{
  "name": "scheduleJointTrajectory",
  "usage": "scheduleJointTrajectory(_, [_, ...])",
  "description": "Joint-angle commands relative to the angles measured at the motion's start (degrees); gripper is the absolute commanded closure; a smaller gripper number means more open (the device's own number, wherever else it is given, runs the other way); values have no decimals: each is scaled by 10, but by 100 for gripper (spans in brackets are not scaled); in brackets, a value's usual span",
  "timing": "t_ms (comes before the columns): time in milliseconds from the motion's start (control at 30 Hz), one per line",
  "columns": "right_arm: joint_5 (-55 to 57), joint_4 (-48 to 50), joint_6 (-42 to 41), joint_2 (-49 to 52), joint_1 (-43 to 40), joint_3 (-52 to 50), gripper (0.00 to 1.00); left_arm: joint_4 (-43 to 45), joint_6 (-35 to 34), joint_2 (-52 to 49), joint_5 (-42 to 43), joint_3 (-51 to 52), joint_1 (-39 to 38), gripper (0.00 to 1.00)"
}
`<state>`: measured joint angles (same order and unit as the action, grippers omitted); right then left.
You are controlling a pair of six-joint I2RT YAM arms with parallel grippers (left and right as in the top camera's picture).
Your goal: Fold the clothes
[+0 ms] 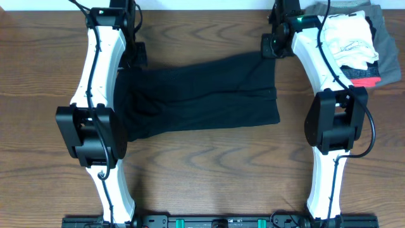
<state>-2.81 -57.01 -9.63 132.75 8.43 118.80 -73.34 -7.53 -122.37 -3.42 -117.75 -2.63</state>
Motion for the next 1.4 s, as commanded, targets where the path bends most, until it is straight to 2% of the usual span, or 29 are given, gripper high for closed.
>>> scheduleJointTrajectory(0, [-7, -36, 1, 6, -5, 10, 99, -21, -5, 3, -7, 1, 1, 94])
scheduleJointTrajectory(300, [-7, -141, 5, 6, -7, 10, 99, -44, -5, 3, -9, 61, 1, 94])
scheduleJointTrajectory(567, [-7, -174, 5, 6, -7, 10, 99, -44, -36, 3, -67, 129, 7, 94])
scheduleJointTrajectory(800, [-6, -226, 7, 6, -13, 10, 99, -42, -38, 3, -67, 137, 26, 94])
scheduleJointTrajectory(833, [-6, -237, 7, 6, -15, 10, 98, -43, -38, 3, -67, 137, 28, 94])
scheduleJointTrajectory(867, [-6, -246, 7, 6, -17, 10, 91, -43, -38, 3, -67, 137, 29, 94])
scheduleJointTrajectory(900, [-7, -255, 9, 6, -19, 10, 79, -43, -37, 3, -67, 137, 29, 94])
scheduleJointTrajectory(1000, [-7, -281, 16, 6, -23, 10, 76, -48, -37, 3, -67, 137, 29, 93])
scheduleJointTrajectory(1067, [-7, -292, 16, 6, -24, 10, 74, -55, -37, 3, -67, 137, 29, 73])
scheduleJointTrajectory(1167, [-7, -305, 16, 6, -24, 10, 73, -66, -37, 3, -67, 137, 29, 57])
scheduleJointTrajectory(1200, [-7, -306, 16, 6, -24, 10, 73, -69, -37, 3, -67, 137, 29, 43])
scheduleJointTrajectory(1267, [-7, -304, 16, 6, -24, 10, 73, -74, -37, 3, -67, 137, 29, 38])
scheduleJointTrajectory(1367, [-14, -299, 16, 6, -24, 10, 73, -76, -38, 3, -67, 137, 29, 37])
